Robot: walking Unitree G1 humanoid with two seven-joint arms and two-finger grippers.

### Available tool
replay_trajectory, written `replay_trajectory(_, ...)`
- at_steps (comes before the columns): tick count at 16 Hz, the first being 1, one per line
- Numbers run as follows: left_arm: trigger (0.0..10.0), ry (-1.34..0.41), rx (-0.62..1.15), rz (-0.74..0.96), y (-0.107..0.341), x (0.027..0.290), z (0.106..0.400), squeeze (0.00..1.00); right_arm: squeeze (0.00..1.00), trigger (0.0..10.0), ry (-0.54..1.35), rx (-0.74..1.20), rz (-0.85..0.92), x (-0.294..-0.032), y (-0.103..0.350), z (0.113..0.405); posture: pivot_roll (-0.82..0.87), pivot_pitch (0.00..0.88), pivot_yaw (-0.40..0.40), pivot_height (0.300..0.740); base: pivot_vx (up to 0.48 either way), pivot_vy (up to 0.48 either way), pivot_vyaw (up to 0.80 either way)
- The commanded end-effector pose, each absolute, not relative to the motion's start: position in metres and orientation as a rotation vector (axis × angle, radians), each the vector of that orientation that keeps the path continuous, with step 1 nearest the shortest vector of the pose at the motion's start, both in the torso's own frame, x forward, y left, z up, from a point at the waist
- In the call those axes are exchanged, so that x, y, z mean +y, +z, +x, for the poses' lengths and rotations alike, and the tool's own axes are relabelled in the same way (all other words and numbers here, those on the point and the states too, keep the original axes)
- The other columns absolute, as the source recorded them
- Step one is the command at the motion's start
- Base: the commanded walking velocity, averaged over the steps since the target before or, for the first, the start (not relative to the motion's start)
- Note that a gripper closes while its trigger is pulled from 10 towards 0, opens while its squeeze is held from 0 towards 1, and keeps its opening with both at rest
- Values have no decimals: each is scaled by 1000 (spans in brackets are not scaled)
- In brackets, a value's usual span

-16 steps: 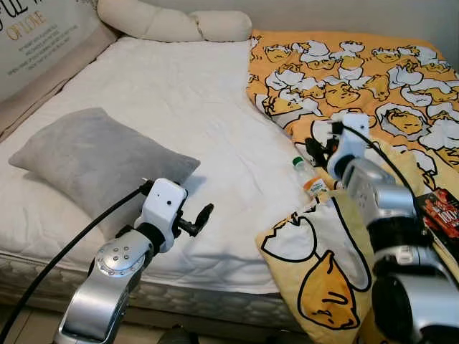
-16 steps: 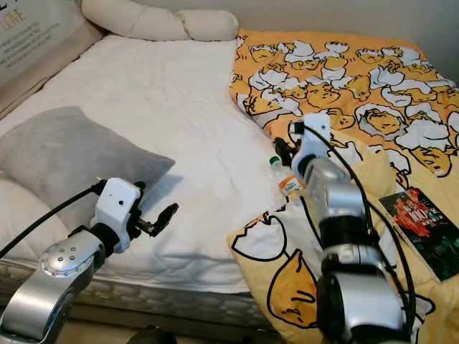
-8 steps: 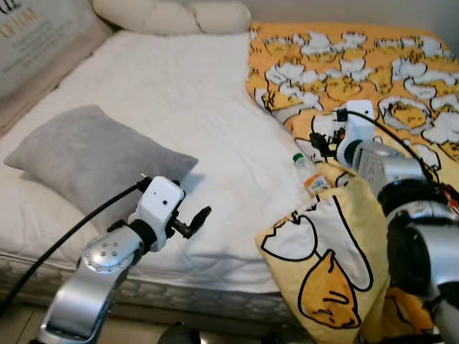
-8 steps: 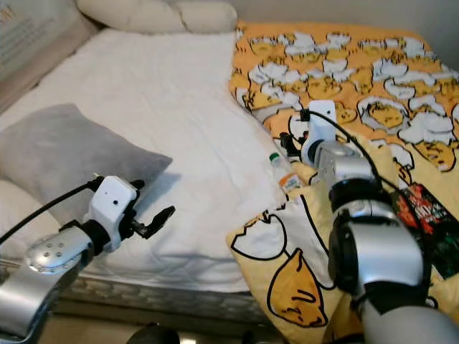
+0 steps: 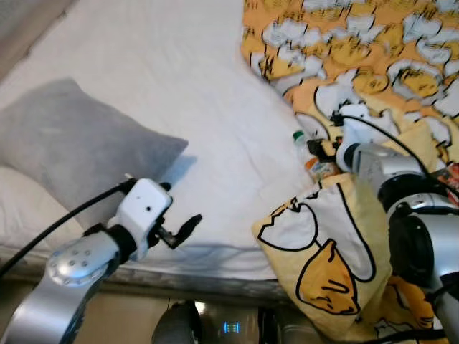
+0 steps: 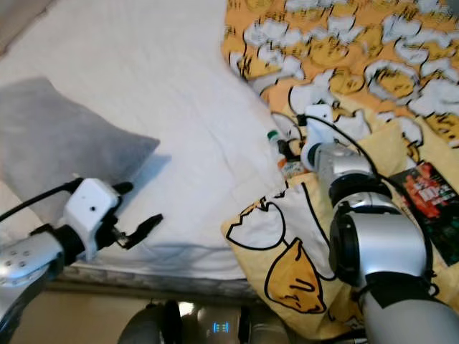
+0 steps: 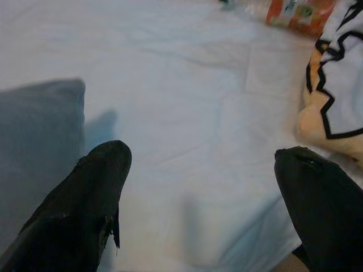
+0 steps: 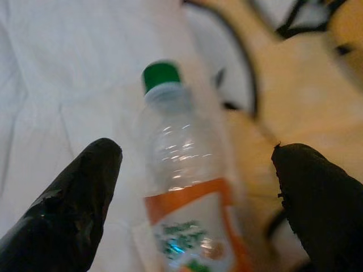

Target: Clean up the room

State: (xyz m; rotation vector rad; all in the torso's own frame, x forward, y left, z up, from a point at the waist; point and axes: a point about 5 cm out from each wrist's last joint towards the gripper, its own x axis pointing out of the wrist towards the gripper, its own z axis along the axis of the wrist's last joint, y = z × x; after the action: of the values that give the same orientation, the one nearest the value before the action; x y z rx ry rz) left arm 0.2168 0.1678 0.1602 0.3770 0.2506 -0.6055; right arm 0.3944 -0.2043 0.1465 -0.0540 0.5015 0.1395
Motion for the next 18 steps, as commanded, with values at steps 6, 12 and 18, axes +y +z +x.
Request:
replay_trajectory(6,10000,-596,283,387,166,174,206,0,0,10000,197,559,-146,-197,134,390,146,337,-5,740,0,0,0)
replay_trajectory(12,10000,-622,297,382,166,171,205,0,0,0,148,627,-231,-207,129,386,142,335,-3,740,0,0,0)
replay_trajectory(18,10000,-624,297,383,166,170,207,0,0,0,164,627,-232,-202,126,386,143,329,-8,740,0,0,0)
